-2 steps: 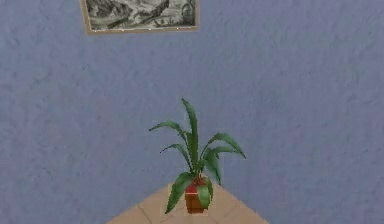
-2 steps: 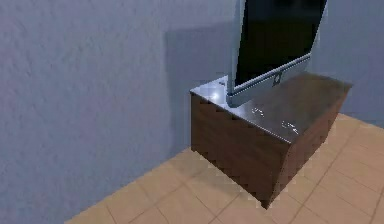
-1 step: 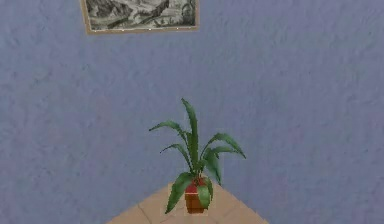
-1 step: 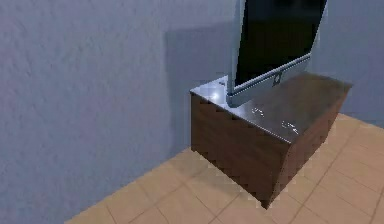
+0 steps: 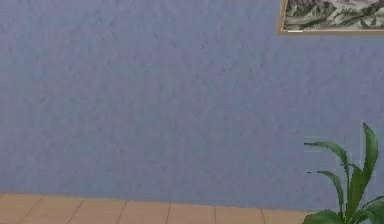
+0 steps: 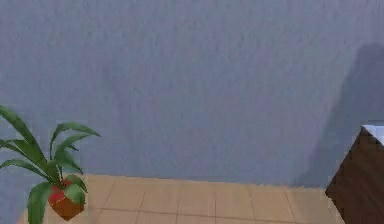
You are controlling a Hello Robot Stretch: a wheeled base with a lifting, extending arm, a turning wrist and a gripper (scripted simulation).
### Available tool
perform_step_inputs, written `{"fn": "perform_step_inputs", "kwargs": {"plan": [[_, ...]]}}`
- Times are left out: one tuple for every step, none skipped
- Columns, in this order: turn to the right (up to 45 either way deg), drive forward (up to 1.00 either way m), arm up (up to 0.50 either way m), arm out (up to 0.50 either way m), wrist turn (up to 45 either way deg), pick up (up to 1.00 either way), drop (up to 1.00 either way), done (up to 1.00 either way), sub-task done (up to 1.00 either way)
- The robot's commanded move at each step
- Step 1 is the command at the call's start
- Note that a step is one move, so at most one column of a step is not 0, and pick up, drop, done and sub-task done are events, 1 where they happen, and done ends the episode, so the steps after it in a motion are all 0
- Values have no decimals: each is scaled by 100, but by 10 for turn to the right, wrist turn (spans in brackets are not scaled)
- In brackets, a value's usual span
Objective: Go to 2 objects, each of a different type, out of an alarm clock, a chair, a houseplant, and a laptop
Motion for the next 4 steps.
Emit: {"fn": "perform_step_inputs", "kwargs": {"plan": [[-450, 0, 0, 0, 0, 0, 0, 0, 0], [-420, 0, 0, 0, 0, 0, 0, 0, 0], [0, 100, 0, 0, 0, 0, 0, 0, 0], [0, 100, 0, 0, 0, 0, 0, 0, 0]]}}
